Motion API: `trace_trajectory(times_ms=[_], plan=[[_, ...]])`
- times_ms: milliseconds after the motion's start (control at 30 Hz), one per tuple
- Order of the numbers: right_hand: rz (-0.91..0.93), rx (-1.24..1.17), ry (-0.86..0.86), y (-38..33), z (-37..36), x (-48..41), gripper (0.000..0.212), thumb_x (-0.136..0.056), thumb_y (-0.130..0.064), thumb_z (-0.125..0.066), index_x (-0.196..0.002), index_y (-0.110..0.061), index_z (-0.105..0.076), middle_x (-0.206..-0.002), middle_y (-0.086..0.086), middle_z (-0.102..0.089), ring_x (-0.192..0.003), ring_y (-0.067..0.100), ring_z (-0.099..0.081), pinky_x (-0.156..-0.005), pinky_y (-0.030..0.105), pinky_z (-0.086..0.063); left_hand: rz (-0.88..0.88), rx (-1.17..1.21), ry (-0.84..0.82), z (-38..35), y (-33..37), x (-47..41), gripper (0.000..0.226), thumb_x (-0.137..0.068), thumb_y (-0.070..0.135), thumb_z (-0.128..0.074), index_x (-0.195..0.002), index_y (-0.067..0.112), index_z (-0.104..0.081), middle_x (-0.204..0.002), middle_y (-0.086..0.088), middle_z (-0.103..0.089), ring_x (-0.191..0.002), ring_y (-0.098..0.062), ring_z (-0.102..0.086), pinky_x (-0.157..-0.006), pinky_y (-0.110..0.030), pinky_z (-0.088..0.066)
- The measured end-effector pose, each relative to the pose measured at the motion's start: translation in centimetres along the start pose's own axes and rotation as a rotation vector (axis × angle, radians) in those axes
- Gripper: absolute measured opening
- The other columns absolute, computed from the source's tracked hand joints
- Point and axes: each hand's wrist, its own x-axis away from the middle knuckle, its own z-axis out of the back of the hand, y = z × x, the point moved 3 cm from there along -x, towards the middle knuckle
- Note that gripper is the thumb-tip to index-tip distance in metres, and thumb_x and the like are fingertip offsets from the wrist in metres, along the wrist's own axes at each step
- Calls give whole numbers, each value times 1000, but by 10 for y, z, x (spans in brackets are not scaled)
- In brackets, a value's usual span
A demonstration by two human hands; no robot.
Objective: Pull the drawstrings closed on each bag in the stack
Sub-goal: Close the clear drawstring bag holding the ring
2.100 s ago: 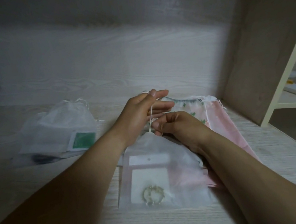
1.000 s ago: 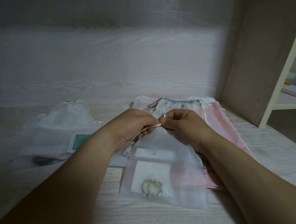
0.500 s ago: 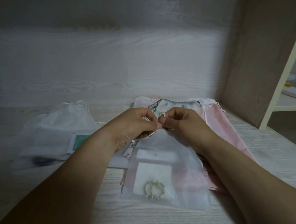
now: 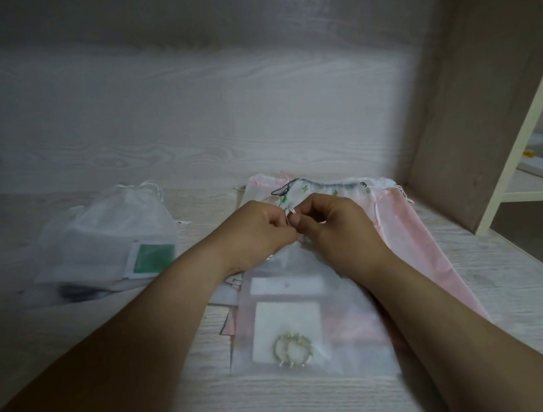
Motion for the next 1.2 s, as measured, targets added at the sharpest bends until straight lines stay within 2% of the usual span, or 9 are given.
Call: trace_trajectory(times_ms=[100, 233, 433, 633, 733, 867, 967, 1067, 1200], plan=[[58, -13, -14, 1, -1, -1, 13, -95, -15, -72, -83, -20, -73, -75, -5, -73, -68, 4, -60, -65, 19, -46, -37, -79, 54, -2, 0, -2, 24, -85, 22, -70, -69, 16, -52, -54, 11, -43, -49, -6, -35, -49, -23, -30], [91, -65, -52, 2, -2, -2, 9, -95, -11, -72, -87, -15, -74, -79, -4, -74, -73, 8, -63, -72, 26, -49, -77, -89, 5, -4, 0, -1, 16, -93, 17, -62, -77, 13, -63, -56, 10, -47, -47, -4, -38, -49, -23, -33], [-33, -259, -45, 5, 0, -5, 12, -99, -11, -68, -88, -11, -73, -81, 6, -73, -70, 8, -59, -68, 23, -48, -23, 339, -149, 3, -7, 0, 16, -97, 11, -69, -82, 7, -64, -62, -4, -58, -53, -10, -45, -49, -19, -35], [-192, -591, -122, 3, -2, -3, 13, -101, -3, -61, -90, -5, -68, -78, 5, -69, -65, 8, -61, -64, 16, -49, -46, 518, -218, 4, -9, 2, 21, -99, 14, -65, -79, 15, -59, -59, 0, -41, -54, -11, -31, -48, -21, -28], [-216, -667, -150, 2, -2, -4, 15, -101, 1, -58, -90, -5, -67, -77, 4, -70, -69, 12, -64, -68, 19, -53, -39, 528, -201, 5, -9, 1, 21, -100, 20, -62, -80, 16, -57, -59, 0, -41, -51, -11, -31, -46, -23, -28], [-258, -717, -132, -2, 1, -2, 16, -101, -1, -59, -88, -9, -64, -76, 2, -71, -66, 12, -65, -64, 19, -53, -24, 568, -159, 4, -12, -2, 23, -104, 21, -57, -83, 18, -64, -77, -6, -57, -64, -12, -48, -59, -28, -38], [-337, -653, -65, 4, 9, -2, 19, -101, -10, -62, -84, -18, -63, -72, 2, -65, -61, 15, -53, -57, 27, -43, 29, 445, -61, 13, -20, -4, 31, -103, 33, -58, -81, 12, -60, -78, -7, -54, -68, -19, -46, -65, -32, -37], [-370, -552, -62, 7, 10, -1, 25, -103, -13, -60, -78, -19, -60, -60, -2, -55, -53, 12, -41, -47, 24, -32, 30, 303, 6, 18, -25, -6, 39, -96, 40, -56, -89, 2, -56, -84, -7, -55, -78, -20, -45, -76, -37, -35], [-399, -552, -58, 6, 10, -1, 26, -104, -13, -58, -78, -18, -58, -62, 0, -54, -52, 12, -42, -47, 25, -33, 31, 292, 56, 17, -23, -6, 34, -89, 50, -56, -82, 17, -57, -76, -1, -51, -75, -17, -42, -74, -36, -34]])
